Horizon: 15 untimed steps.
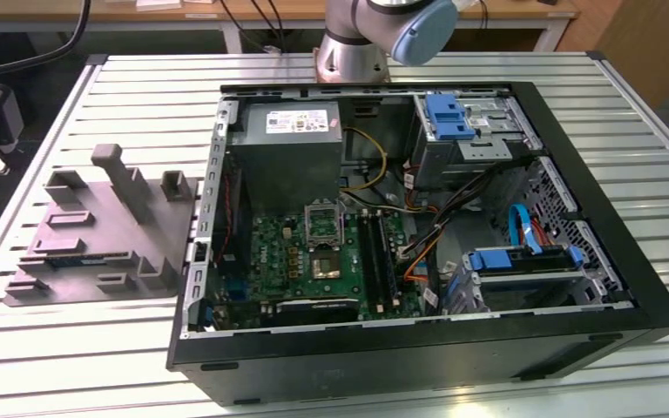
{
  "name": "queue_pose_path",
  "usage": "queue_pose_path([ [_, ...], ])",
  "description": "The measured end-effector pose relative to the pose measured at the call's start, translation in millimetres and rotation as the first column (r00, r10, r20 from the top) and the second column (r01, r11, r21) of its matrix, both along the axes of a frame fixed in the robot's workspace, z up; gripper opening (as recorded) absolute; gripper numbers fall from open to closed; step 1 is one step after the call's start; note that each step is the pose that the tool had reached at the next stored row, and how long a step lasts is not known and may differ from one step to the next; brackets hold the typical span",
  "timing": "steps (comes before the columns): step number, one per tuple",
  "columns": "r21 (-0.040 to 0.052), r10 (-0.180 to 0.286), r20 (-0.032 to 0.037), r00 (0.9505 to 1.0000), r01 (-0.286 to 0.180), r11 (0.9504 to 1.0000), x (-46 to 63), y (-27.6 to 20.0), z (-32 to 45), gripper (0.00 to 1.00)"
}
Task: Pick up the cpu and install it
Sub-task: 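Pick up the cpu and move it towards the insertion slot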
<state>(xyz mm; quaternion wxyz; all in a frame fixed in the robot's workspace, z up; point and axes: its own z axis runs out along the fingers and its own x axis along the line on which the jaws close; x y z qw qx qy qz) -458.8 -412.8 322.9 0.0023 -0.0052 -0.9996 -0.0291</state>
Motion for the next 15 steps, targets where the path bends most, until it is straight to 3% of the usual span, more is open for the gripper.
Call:
queue_pose_path([
  [15, 0.0001, 0.0, 0.0001, 1.0, 0.0, 1.0, 0.0, 0.0, 10.8, 0.47],
])
